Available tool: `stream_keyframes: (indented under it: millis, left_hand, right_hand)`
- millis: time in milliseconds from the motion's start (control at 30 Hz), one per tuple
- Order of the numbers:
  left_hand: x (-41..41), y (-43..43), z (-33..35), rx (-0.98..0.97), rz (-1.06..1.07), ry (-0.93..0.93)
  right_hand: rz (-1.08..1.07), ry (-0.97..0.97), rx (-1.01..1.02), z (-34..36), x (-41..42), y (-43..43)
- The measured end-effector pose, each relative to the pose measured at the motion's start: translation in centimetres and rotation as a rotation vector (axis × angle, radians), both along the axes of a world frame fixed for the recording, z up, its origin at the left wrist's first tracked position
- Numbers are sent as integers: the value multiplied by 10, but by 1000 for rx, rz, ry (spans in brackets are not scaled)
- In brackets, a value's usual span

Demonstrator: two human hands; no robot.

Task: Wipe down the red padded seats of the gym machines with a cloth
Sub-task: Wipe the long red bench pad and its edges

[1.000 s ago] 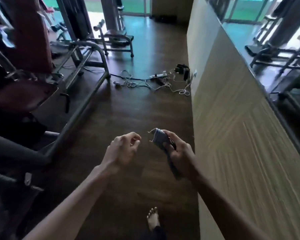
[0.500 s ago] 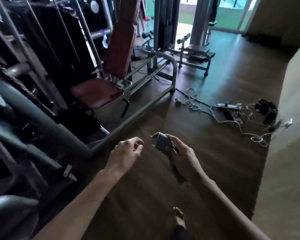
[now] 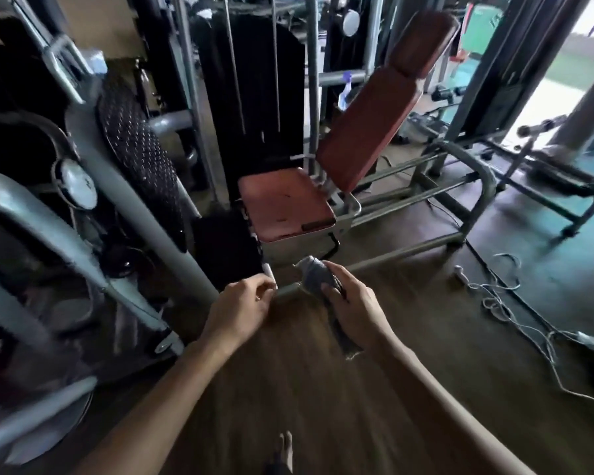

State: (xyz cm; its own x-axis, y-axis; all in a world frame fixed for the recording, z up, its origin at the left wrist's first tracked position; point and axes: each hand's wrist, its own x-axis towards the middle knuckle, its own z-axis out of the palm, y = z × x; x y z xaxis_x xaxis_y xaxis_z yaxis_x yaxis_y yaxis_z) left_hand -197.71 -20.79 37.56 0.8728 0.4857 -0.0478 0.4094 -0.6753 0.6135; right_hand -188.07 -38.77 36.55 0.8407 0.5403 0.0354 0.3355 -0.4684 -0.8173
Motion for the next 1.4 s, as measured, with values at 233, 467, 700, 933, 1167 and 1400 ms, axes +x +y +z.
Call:
stream_keyframes:
  millis: [233,467,700,933,1167,1400]
  left_hand:
    - [137,93,-29,-76,59,42]
    - [271,175,-29,-55,29,97]
    - [404,236,-47,-39,31,134]
    - [517,288,-125,-143,159,217]
    - [564,310,-276,-237,288,364]
    - [564,330,-408,-221,374,324]
  right_hand:
    - [24,81,-12,-26,136,96]
    - [-29,148,-36,-36,270,170]
    - [14,198,-62,-65,411,234]
    - [96,231,-173,-140,551,293]
    - [243,259,-415,-281,631,338]
    - [425,85,-510,-392,650,365]
